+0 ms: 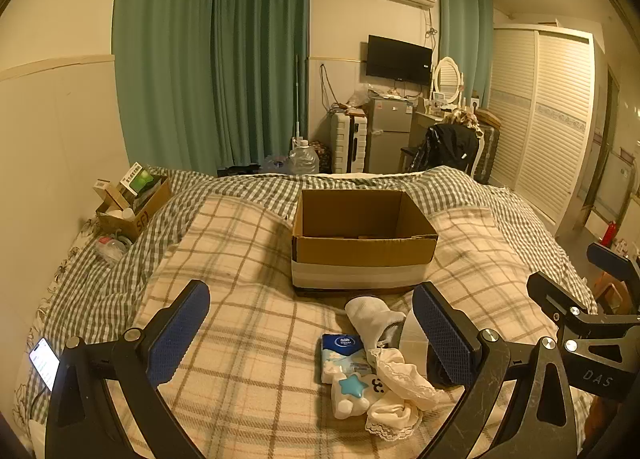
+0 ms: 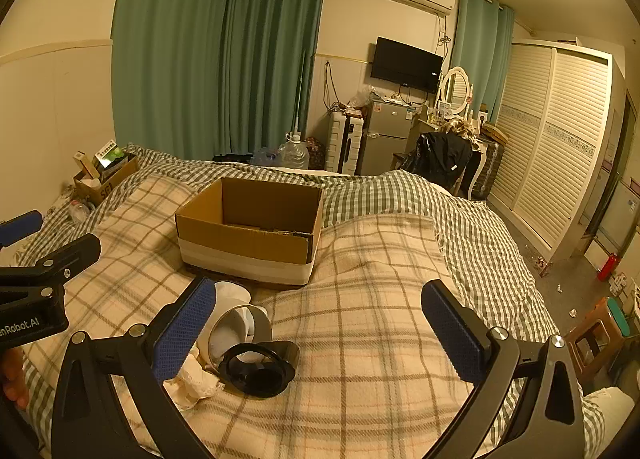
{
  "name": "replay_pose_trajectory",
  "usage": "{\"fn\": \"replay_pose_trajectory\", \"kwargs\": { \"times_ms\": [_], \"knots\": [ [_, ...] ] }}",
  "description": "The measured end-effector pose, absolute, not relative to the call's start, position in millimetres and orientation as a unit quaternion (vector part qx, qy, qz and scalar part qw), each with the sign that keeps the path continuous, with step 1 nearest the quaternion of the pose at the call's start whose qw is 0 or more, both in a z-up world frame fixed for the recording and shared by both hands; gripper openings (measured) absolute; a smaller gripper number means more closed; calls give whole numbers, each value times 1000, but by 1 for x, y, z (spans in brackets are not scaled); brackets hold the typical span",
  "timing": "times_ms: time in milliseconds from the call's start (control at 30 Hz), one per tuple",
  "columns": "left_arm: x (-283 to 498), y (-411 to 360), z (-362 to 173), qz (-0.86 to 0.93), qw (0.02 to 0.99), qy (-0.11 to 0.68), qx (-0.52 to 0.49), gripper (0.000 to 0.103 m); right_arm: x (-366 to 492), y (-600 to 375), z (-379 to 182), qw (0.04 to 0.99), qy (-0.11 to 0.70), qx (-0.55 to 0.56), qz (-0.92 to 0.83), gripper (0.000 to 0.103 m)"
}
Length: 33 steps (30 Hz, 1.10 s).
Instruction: Organize objects
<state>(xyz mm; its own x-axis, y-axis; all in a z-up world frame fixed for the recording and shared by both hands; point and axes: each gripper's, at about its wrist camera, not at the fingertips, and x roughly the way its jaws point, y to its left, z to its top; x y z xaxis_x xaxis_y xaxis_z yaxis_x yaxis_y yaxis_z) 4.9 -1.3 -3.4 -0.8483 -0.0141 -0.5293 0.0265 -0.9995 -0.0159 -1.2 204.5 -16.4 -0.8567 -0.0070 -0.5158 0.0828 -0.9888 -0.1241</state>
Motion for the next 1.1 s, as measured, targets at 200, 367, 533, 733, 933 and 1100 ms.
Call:
{"fn": "replay_pose_trajectory", "kwargs": {
  "times_ms": [200,367,533,733,933,1100],
  "knots": [
    [5,-2,-4,-961,10,9,276,103,-1,206,-18,22,69,269,-960,103],
    [5,-1,-4,-961,9,9,276,103,0,205,-19,23,72,269,-960,103],
    [5,-1,-4,-961,10,9,276,103,0,205,-19,23,72,269,-960,103],
    [6,1,-5,-961,10,9,276,103,0,205,-19,24,71,270,-960,103],
    [7,1,-6,-960,8,12,278,103,-1,206,-23,22,73,274,-959,103],
    [5,0,-9,-960,8,11,281,103,-3,204,-25,24,77,278,-957,103]
  ]
}}
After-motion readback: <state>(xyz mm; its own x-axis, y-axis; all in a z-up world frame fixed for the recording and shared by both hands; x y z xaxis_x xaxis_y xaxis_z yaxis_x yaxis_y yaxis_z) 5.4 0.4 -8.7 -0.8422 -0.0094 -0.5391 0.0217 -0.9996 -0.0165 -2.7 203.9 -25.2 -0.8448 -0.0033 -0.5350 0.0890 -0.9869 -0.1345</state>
